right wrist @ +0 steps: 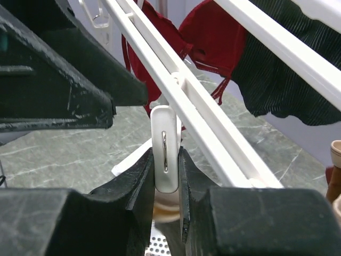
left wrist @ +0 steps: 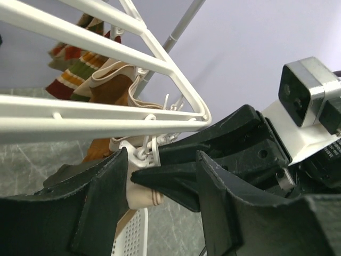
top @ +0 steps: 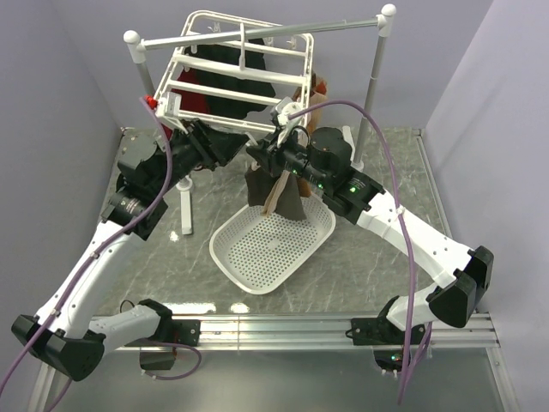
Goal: Clip the underwear to the hanger
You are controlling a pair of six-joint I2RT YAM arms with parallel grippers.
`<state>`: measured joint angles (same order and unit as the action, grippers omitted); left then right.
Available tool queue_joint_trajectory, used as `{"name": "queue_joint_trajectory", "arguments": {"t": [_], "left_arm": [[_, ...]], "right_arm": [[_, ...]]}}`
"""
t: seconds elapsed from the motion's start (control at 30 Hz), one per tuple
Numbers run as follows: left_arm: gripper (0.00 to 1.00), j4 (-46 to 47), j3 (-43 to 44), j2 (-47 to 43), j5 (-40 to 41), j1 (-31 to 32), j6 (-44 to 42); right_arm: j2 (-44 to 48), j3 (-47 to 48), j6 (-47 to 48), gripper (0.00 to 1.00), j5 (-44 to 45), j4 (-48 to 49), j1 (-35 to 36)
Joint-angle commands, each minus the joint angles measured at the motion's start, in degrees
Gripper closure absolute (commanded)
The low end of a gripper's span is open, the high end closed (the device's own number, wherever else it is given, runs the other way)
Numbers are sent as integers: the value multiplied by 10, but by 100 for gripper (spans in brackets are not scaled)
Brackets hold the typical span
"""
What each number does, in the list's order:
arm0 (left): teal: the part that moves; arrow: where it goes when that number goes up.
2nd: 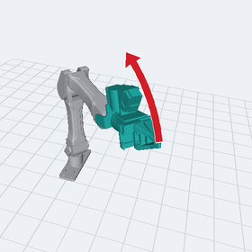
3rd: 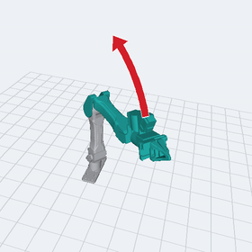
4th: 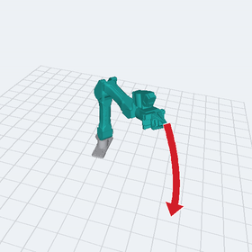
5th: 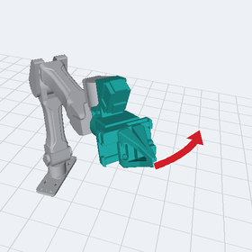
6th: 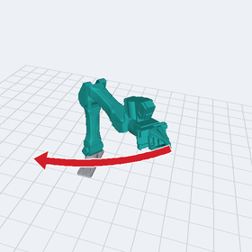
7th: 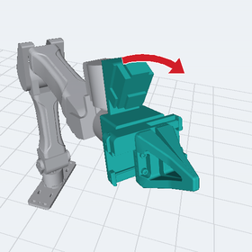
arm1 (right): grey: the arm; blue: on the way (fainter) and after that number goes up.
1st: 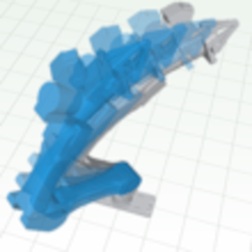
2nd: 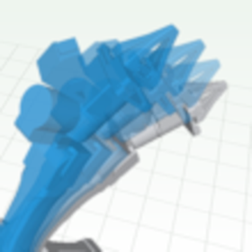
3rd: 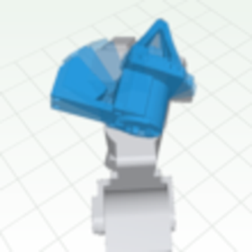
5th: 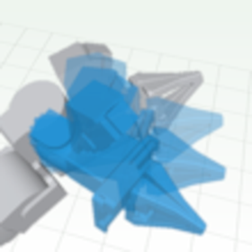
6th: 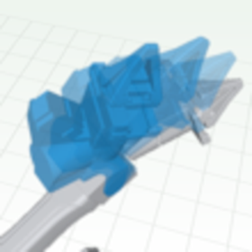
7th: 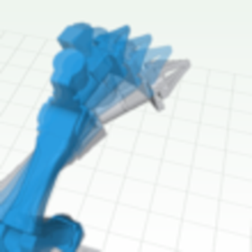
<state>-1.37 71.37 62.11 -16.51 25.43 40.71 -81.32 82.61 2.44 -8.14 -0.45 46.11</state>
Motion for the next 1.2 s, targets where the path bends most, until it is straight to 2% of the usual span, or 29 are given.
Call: {"name": "queue_joint_trajectory", "arguments": {"t": [0.0,0.2,0.47,0.63,0.97,1.17], "left_arm": [[42,-32,0,-8,4,1,-16],[43,4,-13,7,-28,1,2],[42,60,-18,22,-34,1,25],[45,73,-20,28,-17,1,38],[65,90,-18,32,-16,0,51],[83,91,-17,33,-12,-2,56]], "right_arm": [[14,19,-14,100,-8,21,3],[14,16,-20,100,-15,21,2],[18,10,-23,100,-40,24,3],[19,8,-23,100,-44,26,2],[26,-1,-23,100,-46,26,2],[30,-9,-21,100,-46,24,2]]}}
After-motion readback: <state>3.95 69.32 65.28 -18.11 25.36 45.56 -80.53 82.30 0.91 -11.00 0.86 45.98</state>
